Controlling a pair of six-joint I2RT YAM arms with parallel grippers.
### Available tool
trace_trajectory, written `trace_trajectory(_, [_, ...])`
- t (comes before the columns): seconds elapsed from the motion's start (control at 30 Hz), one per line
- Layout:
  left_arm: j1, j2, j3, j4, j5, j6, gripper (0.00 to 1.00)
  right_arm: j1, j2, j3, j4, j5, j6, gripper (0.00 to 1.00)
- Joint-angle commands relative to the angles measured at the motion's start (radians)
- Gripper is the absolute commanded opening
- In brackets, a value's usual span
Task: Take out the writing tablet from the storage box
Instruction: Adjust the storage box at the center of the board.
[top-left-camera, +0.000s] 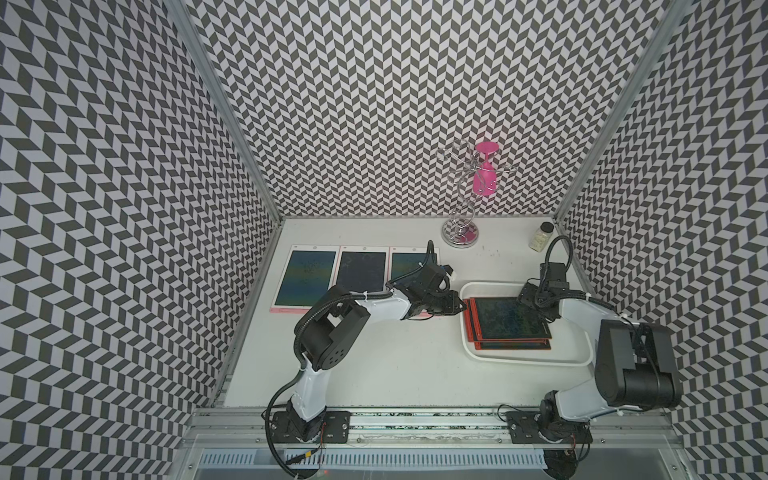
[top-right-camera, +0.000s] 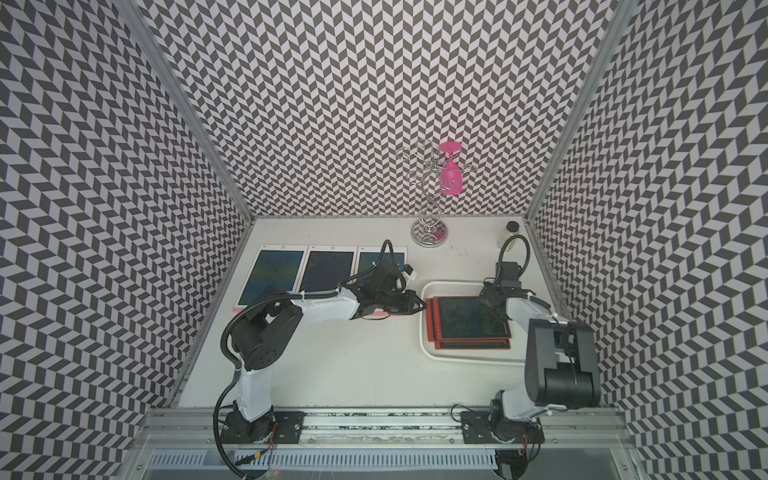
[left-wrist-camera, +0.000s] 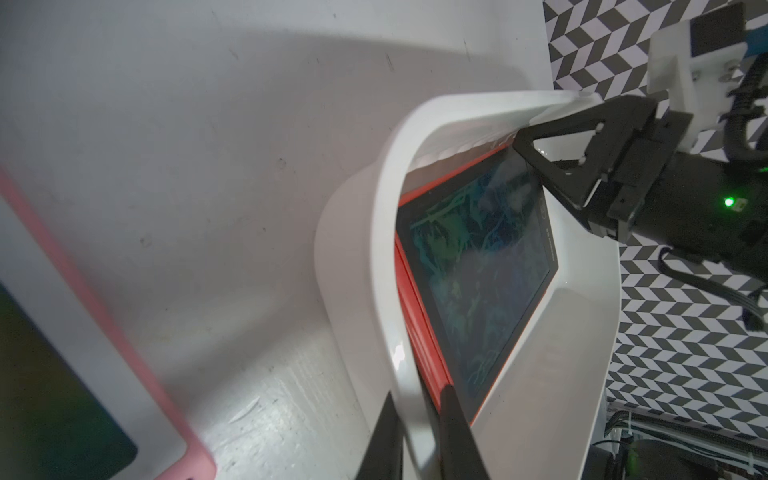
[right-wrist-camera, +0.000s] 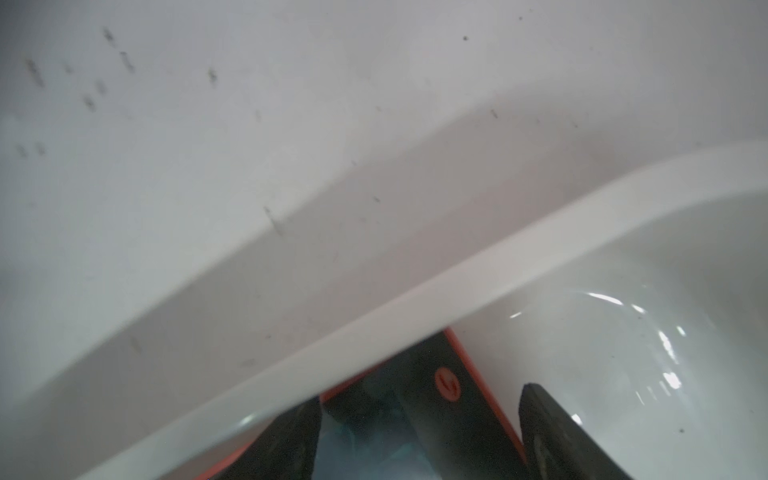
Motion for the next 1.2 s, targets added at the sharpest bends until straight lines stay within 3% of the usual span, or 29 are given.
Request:
trace_trajectory(0.0, [-0.03,0.026,0.008,-0.009,0.023,0.045,0.02,0.006,-0.075,-0.031,0.065,-0.18,-0.017,0.75])
trace_trajectory(0.17, [-0.034,0.025,0.007,-0.006,0.019,0.039,0.0,0.006,-0.094,-0.038,0.065,-0.26,-0.023,0.74])
trace_trajectory(0.27, [-0.036,0.024,0.008,-0.006,0.02,0.035,0.0,0.006,-0.096,-0.03,0.031,-0.241,-0.029,0.74])
trace_trajectory(0.57, [-0.035,0.016,-0.001,-0.003,0.012,0.025,0.0,0.005,-0.184,-0.055,0.005,-0.021,-0.039,0.74])
trace_trajectory(1.17, [-0.035,0.024,-0.024,0.021,0.018,0.002,0.0,0.005,-0.027,-0.062,0.098,-0.054,-0.076,0.74])
